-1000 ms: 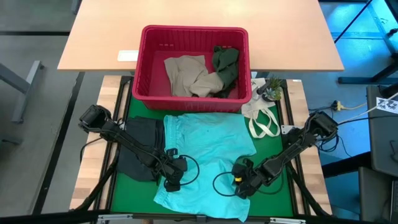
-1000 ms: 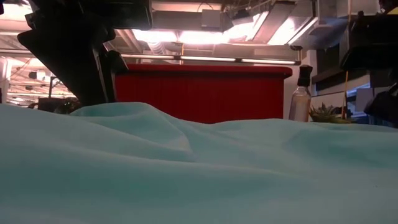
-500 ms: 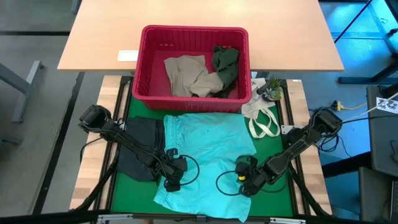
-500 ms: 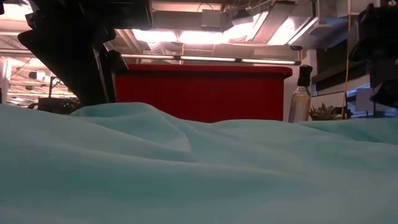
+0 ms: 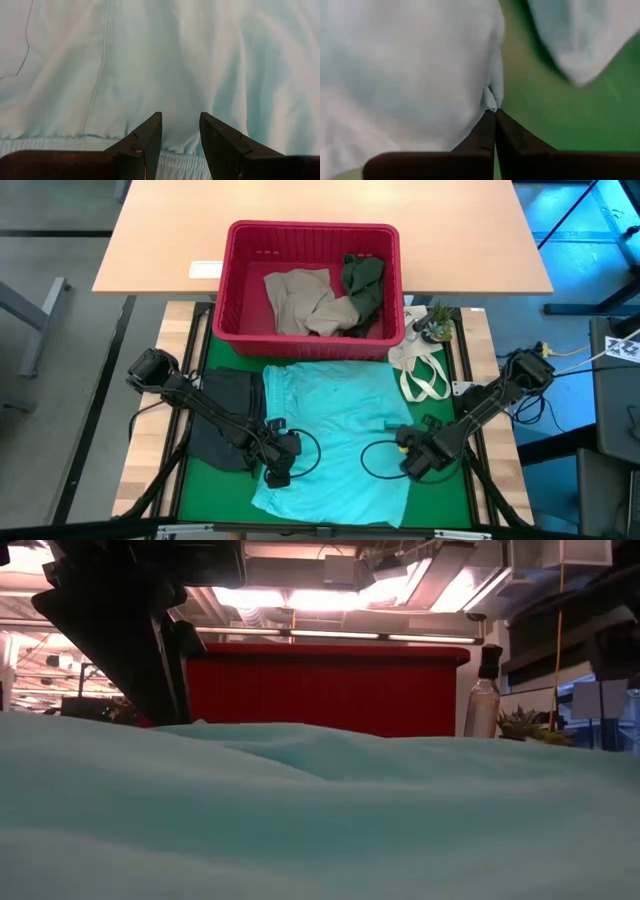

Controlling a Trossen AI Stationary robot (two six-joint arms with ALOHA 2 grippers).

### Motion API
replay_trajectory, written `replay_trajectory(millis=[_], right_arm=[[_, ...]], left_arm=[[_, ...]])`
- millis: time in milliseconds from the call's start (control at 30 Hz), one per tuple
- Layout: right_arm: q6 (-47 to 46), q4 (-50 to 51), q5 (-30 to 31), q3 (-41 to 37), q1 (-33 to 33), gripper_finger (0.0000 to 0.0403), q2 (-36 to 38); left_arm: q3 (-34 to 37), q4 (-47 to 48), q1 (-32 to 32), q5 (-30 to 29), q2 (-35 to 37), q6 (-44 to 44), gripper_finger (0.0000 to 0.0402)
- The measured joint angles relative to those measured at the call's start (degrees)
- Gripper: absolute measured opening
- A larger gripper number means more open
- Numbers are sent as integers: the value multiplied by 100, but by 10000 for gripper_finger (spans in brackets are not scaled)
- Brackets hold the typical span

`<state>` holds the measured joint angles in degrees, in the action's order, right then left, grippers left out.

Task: Fold Laundry from Bin
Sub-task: Fold the blue shorts from the red laundry bin

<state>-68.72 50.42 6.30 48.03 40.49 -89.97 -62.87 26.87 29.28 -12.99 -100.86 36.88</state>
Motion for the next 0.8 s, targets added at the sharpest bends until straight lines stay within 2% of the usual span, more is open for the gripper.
replay_trajectory(millis=[133,467,567,733,800], right_arm=[[-6,-100,-602,0,-2,5,8],[-3,-73,-730,0,0,43,7],[-197,-76,-748,0,0,74,9],[-288,-75,-748,0,0,148,7],[-278,-69,-919,0,-2,173,8]], left_arm=[[0,0,0,0,0,0,127],[0,2,0,0,0,0,127],[0,2,0,0,0,0,127],[0,1,0,-11,0,-1,127],[0,-4,0,-125,0,-30,127]])
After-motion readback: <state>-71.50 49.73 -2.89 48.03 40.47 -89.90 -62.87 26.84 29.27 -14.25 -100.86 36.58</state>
